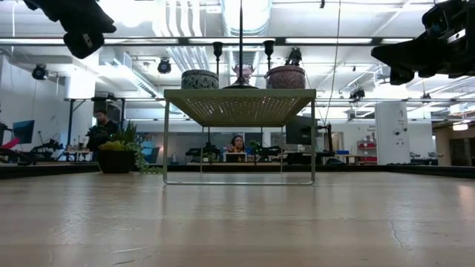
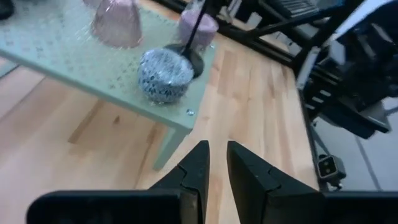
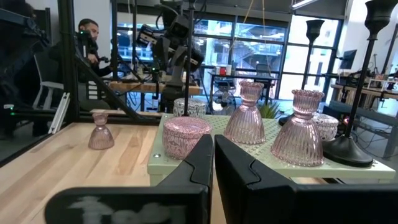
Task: Pick & Place candle stick holders
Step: Put the glass candle holder on the shelf
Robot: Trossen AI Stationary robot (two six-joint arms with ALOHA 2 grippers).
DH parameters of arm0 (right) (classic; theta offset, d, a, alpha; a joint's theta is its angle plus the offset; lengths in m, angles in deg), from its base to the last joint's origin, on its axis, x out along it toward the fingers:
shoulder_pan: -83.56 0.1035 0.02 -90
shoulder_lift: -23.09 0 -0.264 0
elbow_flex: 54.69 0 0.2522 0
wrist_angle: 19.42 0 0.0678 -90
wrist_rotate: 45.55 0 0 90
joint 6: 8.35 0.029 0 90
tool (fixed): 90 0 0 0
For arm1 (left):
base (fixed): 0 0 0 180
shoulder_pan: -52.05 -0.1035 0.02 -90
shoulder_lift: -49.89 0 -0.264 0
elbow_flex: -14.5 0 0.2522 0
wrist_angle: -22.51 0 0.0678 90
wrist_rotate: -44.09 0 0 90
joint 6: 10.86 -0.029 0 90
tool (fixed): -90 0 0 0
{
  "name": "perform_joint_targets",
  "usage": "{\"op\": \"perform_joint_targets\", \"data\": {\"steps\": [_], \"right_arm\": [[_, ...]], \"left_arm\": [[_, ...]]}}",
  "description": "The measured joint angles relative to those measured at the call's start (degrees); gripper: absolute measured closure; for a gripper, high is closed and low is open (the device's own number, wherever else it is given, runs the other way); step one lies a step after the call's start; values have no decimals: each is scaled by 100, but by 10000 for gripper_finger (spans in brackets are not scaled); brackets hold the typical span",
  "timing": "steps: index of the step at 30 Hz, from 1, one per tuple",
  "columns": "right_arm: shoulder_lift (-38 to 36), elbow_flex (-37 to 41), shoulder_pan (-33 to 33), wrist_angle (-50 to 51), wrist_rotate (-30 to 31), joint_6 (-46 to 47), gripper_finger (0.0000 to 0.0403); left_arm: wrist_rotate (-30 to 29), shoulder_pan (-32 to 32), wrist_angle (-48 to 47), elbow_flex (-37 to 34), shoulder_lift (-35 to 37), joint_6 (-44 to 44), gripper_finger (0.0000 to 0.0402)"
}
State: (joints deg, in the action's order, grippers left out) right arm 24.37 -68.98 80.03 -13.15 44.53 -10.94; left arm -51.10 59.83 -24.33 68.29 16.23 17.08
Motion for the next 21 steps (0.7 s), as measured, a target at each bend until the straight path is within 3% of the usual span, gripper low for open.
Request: {"op": "perform_joint_targets", "data": {"steps": [5, 9, 12, 21], "right_arm": [[2, 0, 0, 2, 0, 0, 394], [0, 0, -2, 0, 2, 0, 394], [0, 0, -1, 2, 1, 1, 394], [2, -2, 0, 2, 1, 0, 394]], "left_arm": [[-474, 527, -11, -20, -253, -97, 344], [-397, 840, -9, -113, -458, -989, 353], [-29, 890, 39, -206, -584, -1400, 360], [768, 911, -95, -858, -748, -193, 375]]}}
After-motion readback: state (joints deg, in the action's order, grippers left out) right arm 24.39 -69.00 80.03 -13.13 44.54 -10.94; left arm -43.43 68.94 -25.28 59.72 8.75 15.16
